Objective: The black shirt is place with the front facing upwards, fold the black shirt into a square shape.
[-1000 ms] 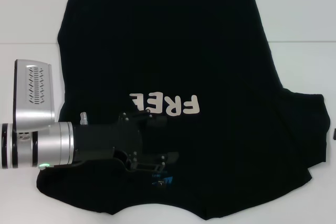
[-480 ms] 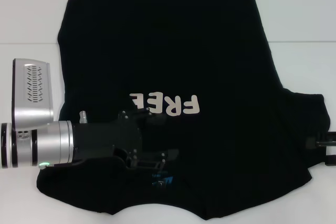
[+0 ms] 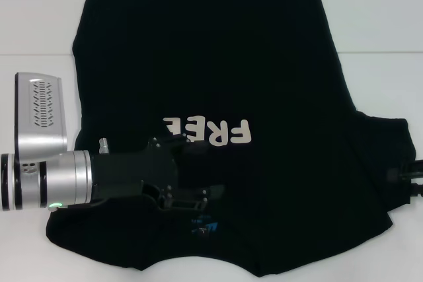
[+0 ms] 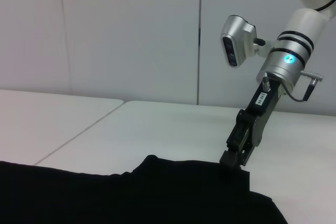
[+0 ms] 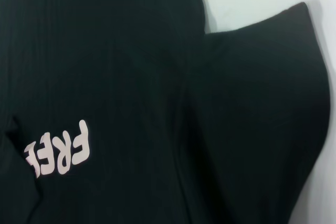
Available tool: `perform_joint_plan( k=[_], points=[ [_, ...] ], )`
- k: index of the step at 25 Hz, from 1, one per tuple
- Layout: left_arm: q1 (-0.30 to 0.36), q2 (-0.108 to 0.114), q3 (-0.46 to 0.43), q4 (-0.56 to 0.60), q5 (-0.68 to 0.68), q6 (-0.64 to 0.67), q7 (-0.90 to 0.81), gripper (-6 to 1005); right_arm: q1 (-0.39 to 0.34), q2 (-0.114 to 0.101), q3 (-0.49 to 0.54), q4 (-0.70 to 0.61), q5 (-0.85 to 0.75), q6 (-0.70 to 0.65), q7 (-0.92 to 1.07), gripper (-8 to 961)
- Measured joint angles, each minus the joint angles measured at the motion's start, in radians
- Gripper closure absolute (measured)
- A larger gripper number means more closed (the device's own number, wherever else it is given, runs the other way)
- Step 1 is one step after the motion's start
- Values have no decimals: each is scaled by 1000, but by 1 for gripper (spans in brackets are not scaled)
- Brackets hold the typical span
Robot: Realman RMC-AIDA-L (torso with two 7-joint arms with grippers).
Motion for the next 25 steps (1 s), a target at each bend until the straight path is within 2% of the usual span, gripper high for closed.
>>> perform_joint_plan(
  k=[3,6,10,16,22,25],
  points=[
    [0,0,-4,0,0,-3,0,137,4,10,0,5,0,28,-7,131],
    [0,1,-11,1,0,-3,0,137,5,22,0,6,0,51,-11,384],
    [0,3,-13,0,0,1,0,137,2,33,0,5,0,66,-13,632],
    [0,6,-14,1,0,-3,0,136,-3,40,1,0,0,74,-14,836],
    [-7,7,-15,1,0,-4,0,136,-7,42,45,-2,0,75,-39,943],
    [-8,8,-14,1,-1,-4,0,136,-8,42,91,-3,1,78,-76,943]
  ],
)
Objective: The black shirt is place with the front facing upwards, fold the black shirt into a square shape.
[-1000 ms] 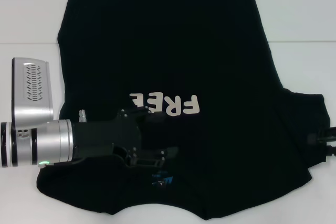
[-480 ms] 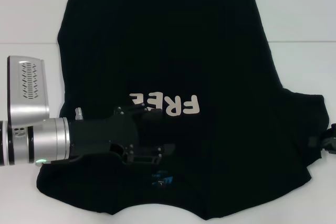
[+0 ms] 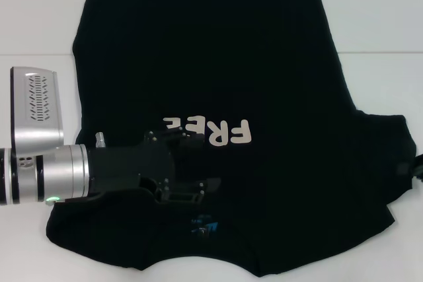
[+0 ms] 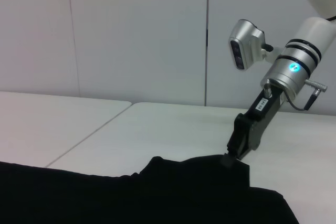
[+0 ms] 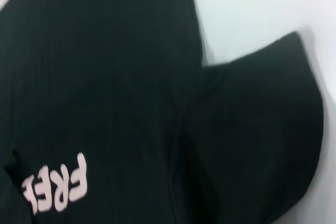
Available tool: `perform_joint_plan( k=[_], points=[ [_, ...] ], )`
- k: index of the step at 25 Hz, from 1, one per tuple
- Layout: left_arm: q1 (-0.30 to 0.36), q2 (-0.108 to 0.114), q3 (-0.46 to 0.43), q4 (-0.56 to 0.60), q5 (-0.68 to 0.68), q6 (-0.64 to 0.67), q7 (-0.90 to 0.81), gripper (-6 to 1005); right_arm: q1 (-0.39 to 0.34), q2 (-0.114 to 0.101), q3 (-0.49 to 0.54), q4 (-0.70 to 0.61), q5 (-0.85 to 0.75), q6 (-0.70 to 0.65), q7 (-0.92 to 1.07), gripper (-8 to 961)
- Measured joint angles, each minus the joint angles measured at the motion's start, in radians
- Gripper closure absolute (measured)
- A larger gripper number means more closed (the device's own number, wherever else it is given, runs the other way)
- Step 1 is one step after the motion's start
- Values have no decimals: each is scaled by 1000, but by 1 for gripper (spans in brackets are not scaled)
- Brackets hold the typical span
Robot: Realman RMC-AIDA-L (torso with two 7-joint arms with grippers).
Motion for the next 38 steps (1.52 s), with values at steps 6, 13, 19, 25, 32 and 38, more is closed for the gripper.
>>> perform_joint_plan(
  k=[6,13,19,25,32,38],
  points=[
    [-1,0,-10,0,-1,1,-1,136,4,5,53,-5,13,27,-67,944],
    [5,0,-32,0,-1,9,-2,135,0,14,51,-27,23,83,-105,944],
    [6,0,-36,-2,-1,11,-2,135,-1,40,42,-96,19,131,-137,943],
    [5,-1,-39,-5,-1,11,-3,135,0,67,49,-150,27,149,-190,943],
    [8,-3,-49,-6,-1,11,-4,134,15,75,40,-151,28,137,-217,944],
    [8,-1,-49,-7,-1,11,-26,134,42,91,26,-155,28,40,-249,944]
  ],
)
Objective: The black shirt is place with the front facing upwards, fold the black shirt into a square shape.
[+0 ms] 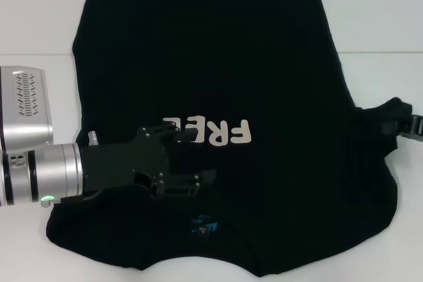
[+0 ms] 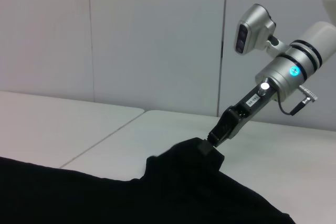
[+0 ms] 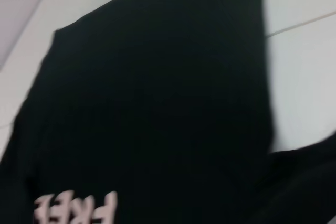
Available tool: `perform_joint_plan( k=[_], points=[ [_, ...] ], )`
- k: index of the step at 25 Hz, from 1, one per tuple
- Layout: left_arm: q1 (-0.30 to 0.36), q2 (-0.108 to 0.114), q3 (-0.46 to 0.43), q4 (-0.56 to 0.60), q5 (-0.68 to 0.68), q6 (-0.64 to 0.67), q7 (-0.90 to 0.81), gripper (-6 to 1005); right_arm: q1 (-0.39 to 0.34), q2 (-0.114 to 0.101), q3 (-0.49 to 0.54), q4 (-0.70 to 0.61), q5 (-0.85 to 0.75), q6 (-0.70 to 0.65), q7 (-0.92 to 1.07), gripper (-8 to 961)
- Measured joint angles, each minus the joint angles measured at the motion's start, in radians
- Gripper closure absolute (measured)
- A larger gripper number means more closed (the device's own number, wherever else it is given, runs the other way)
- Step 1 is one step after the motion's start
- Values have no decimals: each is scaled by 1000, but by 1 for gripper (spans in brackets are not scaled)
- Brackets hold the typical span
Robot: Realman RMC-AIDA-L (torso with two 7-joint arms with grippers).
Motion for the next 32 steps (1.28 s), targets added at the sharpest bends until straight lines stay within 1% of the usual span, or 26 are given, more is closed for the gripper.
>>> perform_joint_plan(
  k=[2,6,10,14,15,16,19,25,30,32],
  points=[
    [0,0,0,0,0,0,-1,134,18,1,-1,-1,1,-36,0,944],
    [0,1,0,-1,0,0,-3,134,41,1,-7,1,4,-49,2,944],
    [0,1,0,-1,0,0,-3,134,75,1,-41,9,4,-50,11,944],
    [0,1,-1,-1,0,0,-4,133,111,5,-58,42,4,-36,13,941],
    [0,1,-1,-1,0,0,-5,133,128,6,-73,73,4,-25,13,939],
    [0,1,-1,-1,0,0,-5,133,128,6,-73,73,4,-25,13,937],
    [0,1,-3,-1,0,-3,-7,133,146,5,-121,104,2,-16,13,931],
    [1,2,-3,-1,0,-11,-13,133,179,10,-233,116,3,-42,16,838],
    [1,2,-25,2,0,-10,-15,133,179,9,-243,101,26,-82,11,761],
    [1,2,-44,2,0,-6,-15,132,168,5,-242,100,52,-82,1,683]
  ],
)
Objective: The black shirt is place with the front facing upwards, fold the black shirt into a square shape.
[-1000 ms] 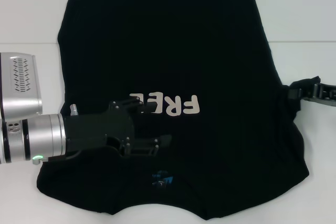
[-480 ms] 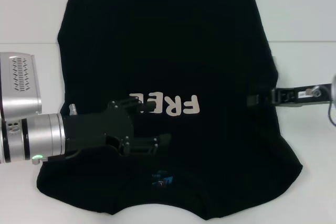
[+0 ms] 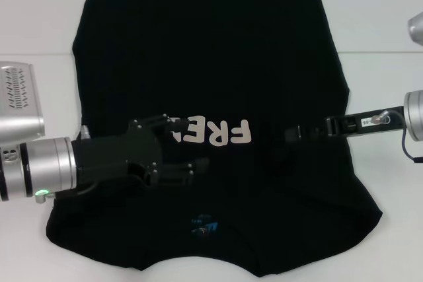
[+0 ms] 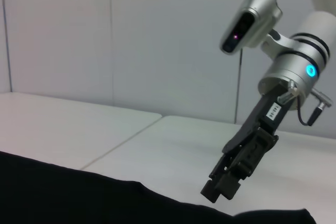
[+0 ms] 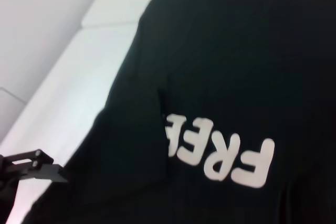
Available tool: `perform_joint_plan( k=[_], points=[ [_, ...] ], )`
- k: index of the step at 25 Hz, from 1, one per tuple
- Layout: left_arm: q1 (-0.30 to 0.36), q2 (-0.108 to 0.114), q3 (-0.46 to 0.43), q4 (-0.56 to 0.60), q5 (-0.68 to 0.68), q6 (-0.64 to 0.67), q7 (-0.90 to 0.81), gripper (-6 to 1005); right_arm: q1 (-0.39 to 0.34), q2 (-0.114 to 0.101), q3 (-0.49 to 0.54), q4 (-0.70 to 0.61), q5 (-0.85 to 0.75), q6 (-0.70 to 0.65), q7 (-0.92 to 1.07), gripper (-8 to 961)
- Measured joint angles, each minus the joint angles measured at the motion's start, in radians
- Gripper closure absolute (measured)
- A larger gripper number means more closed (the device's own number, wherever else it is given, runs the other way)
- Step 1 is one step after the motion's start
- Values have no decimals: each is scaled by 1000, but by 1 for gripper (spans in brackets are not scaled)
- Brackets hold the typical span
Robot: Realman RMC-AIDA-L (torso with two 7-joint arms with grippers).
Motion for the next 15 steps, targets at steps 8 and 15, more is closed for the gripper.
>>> perform_joint_plan(
  k=[8,15],
  points=[
    [0,0,-24,2,0,6,-12,132,-74,-6,0,7,202,15,-175,261],
    [0,8,-83,13,0,55,-68,132,-140,12,0,40,402,-9,-447,46]
  ],
)
